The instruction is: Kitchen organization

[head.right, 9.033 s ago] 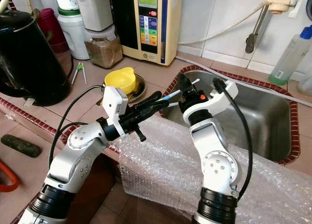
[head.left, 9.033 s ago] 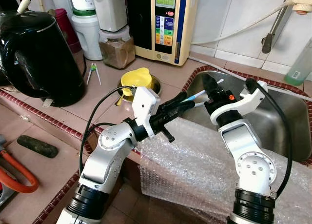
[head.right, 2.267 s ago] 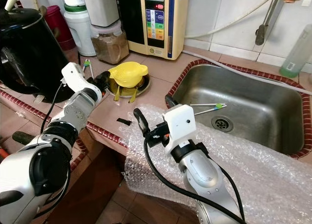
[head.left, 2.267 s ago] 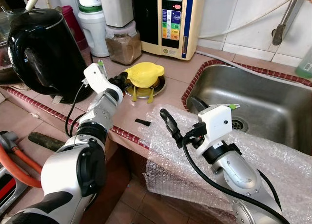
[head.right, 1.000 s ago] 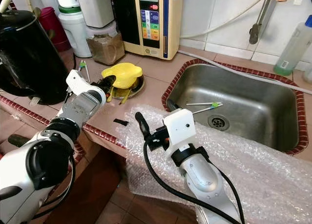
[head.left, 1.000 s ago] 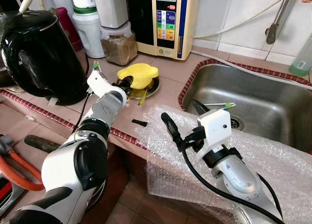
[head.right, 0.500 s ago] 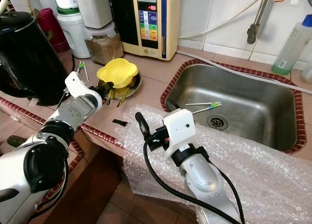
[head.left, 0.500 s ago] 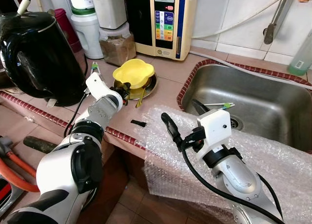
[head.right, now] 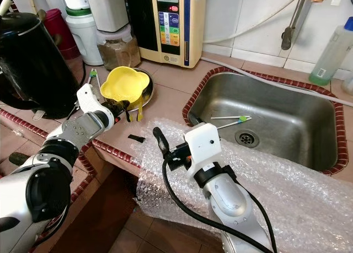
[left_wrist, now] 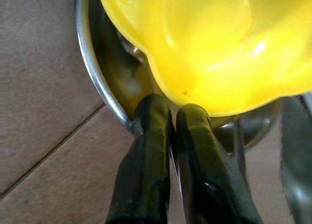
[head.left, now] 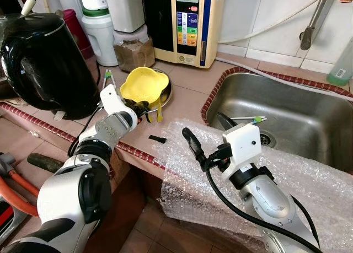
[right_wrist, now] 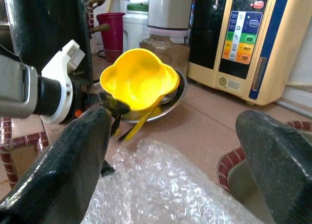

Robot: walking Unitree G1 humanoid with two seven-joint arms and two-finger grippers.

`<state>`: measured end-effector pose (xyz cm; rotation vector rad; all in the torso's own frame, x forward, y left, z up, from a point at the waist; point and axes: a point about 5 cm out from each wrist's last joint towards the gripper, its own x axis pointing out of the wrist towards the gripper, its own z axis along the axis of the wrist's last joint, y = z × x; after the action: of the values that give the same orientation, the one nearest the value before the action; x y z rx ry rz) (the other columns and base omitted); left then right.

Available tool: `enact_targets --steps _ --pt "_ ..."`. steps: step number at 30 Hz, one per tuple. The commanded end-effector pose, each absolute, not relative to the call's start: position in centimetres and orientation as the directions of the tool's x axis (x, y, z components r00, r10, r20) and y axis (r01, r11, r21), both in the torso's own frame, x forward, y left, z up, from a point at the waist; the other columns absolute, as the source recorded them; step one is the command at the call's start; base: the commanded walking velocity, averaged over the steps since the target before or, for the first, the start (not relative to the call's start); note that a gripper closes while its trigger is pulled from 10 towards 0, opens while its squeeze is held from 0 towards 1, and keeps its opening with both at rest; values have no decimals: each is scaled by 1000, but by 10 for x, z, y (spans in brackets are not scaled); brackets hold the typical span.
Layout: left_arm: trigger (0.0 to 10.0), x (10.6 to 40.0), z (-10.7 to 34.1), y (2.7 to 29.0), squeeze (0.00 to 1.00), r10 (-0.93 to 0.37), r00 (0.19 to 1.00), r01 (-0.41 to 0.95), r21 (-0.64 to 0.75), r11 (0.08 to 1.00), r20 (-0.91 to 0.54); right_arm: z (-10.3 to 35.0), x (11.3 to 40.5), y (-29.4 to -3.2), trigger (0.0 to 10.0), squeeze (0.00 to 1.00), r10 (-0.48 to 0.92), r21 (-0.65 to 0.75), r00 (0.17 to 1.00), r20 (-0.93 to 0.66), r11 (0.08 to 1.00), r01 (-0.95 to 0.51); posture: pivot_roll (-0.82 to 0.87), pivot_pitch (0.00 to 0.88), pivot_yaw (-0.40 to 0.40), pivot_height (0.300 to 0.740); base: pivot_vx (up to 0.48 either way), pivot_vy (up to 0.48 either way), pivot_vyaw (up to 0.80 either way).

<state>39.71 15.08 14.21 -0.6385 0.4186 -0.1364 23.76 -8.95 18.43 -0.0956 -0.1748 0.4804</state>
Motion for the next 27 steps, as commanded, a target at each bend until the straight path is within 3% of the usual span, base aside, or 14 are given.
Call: enact_targets --steps 1,14,27 --pt "0 393 133 155 0 -254 895 -3 -574 819 -367 184 238 -86 10000 0 481 -136 864 147 875 -464 -73 61 92 740 0 0 0" --pt "0 388 131 145 0 -381 866 144 -567 811 -324 183 239 -87 10000 0 484 -143 863 146 873 -466 -69 57 86 740 0 0 0" --pt "0 396 152 155 0 -290 942 153 -558 816 -167 183 241 -87 10000 0 486 -149 862 147 872 -466 -61 55 76 740 0 0 0"
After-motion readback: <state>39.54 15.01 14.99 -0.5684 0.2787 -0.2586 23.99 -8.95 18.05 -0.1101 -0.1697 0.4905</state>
